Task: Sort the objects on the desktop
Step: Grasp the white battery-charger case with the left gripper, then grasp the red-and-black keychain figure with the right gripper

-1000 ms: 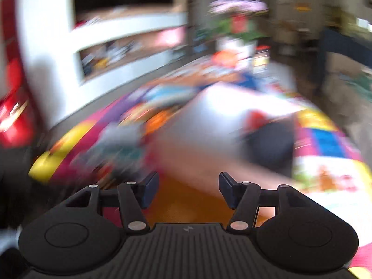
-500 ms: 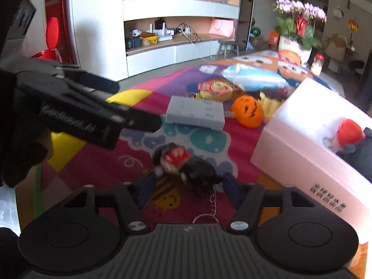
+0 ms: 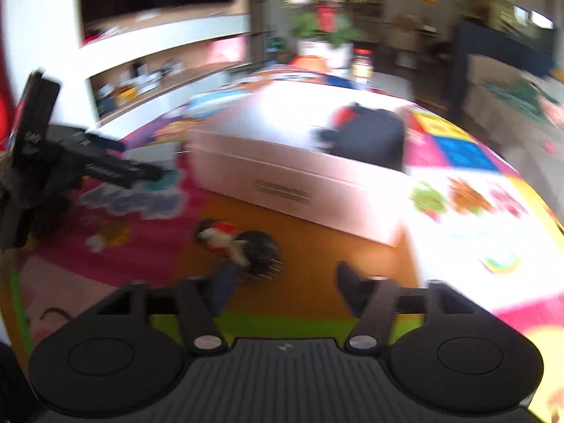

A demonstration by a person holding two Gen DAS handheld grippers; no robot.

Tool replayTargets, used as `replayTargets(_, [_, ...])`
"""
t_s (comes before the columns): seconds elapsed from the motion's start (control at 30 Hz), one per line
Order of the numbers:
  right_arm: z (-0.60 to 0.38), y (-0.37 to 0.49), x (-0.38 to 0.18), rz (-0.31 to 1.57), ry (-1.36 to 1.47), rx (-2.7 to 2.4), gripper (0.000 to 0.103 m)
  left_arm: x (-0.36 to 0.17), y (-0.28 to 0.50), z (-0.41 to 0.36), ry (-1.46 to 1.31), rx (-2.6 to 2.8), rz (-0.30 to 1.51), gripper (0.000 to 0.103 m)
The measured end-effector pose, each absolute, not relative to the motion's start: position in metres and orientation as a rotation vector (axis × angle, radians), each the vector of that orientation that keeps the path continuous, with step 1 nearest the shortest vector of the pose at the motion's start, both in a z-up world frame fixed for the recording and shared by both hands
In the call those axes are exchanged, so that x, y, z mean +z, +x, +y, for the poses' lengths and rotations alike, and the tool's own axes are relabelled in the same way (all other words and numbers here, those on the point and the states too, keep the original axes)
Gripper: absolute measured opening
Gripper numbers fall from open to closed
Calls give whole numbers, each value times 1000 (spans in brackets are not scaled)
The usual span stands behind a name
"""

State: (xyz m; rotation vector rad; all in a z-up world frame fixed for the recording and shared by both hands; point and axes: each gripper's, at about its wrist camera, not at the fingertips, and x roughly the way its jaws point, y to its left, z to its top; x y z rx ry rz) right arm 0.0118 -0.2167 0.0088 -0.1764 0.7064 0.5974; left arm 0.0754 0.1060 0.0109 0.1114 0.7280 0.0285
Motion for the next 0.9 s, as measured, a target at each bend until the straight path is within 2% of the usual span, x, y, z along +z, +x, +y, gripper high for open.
replayTargets(0.03, [-224,11,6,712,-156,578,73,10,77,104,115,29,732,98])
replayTargets(0.1, [-235,14,-1,731,-116,546,76,11,80,101,122,23,735,84])
replayTargets(0.4, [-252,18,-7,718,-29,559,94,18,52,76,194,20,741,54])
replayTargets(0.43, [-253,18,-7,720,-21,553,96,19,45,73,178,9,743,53])
replayTargets(0.6, [-248,22,-11,730,-12,539,103,19,17,50,114,-79,748,53])
replayTargets(0.77, [-244,21,-11,736,-37,528,103,22,2,29,51,-243,757,56])
replayTargets(0.83, [-242,21,-11,738,-48,524,103,25,-5,20,74,-281,734,64])
replayTargets(0.9, [-240,21,-12,740,-60,521,103,27,-10,15,109,-278,694,83])
